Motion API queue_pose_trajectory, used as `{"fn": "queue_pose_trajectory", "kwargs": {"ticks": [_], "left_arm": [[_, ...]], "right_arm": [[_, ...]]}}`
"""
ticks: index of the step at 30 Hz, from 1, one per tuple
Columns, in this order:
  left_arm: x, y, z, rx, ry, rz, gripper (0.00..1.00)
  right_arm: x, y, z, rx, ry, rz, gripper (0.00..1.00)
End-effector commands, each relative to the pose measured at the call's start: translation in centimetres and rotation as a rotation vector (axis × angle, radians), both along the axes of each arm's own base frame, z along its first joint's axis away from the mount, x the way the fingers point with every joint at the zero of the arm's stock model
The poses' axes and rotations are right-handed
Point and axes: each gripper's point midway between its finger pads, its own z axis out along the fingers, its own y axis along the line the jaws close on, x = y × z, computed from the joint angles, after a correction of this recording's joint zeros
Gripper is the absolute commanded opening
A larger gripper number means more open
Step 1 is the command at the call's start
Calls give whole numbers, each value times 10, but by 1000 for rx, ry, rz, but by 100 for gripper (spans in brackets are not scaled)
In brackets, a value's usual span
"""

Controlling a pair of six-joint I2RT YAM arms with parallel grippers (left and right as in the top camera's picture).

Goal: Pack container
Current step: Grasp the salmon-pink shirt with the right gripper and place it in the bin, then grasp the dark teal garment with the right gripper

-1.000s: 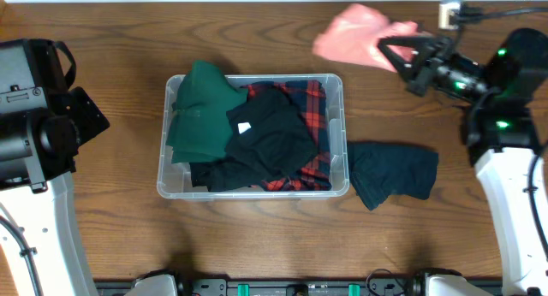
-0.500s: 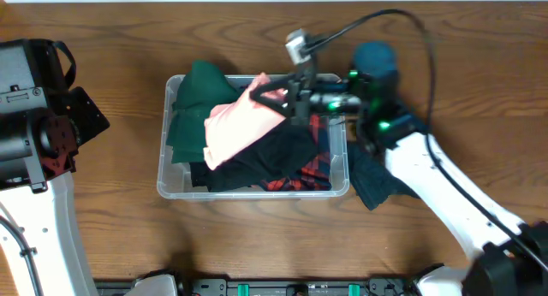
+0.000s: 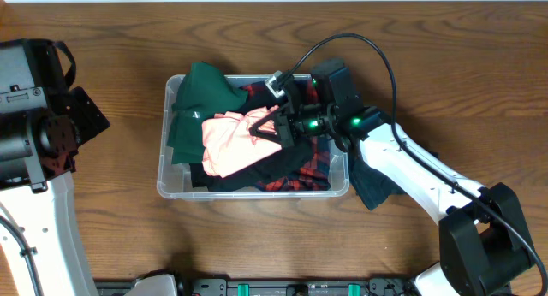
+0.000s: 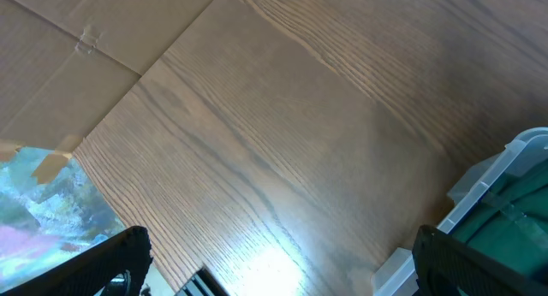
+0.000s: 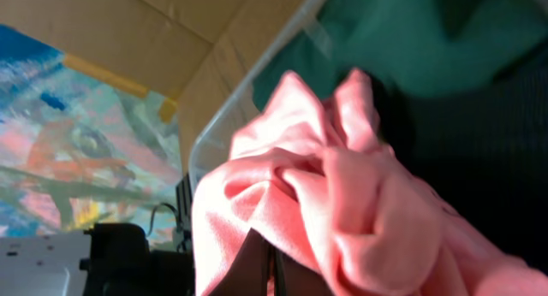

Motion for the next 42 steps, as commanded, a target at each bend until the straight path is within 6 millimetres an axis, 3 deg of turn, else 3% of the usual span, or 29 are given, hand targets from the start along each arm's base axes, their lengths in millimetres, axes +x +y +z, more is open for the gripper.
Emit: {"fn": "queue_pose_trajectory", "kwargs": {"ticks": [1, 5, 6, 7, 8, 10, 13, 15, 18, 20, 23, 26, 30, 35, 42], "left_arm": [[-4, 3, 2, 15, -3, 18, 98], [-4, 3, 2, 15, -3, 18, 98], [-4, 3, 2, 15, -3, 18, 98], [-4, 3, 2, 15, -3, 18, 98], [-4, 3, 2, 15, -3, 18, 98], [-4, 3, 2, 15, -3, 18, 98], [-4, 3, 2, 15, -3, 18, 98], [-4, 3, 2, 15, -3, 18, 98], [-4, 3, 2, 15, -3, 18, 98], [-4, 3, 2, 15, -3, 18, 98], [-4, 3, 2, 15, -3, 18, 98], [-4, 3, 2, 15, -3, 18, 98], [-4, 3, 2, 15, -3, 18, 98], [-4, 3, 2, 15, -3, 18, 98], [-4, 3, 2, 15, -3, 18, 98]], "right_arm": [[-1, -9, -17, -102, -56, -8, 1], [-4, -36, -54, -313, -38, -59, 2], [-5, -38, -57, -331, -35, -56, 9], [-5, -40, -56, -332, -31, -57, 23], [-4, -42, -53, -324, -32, -61, 37], [2, -47, -39, -299, -40, -95, 54], [18, -64, -1, -245, -85, -182, 67], [34, -86, 31, -197, -107, -285, 82], [57, -134, 74, -137, -130, -475, 90], [70, -176, 87, -139, -124, -631, 94], [79, -239, 88, -181, -90, -818, 95], [75, -300, 63, -256, 43, -978, 97], [46, -352, 5, -391, 316, -1110, 99], [7, -379, -62, -548, 577, -1143, 99], [-32, -394, -125, -651, 766, -1151, 99]]}}
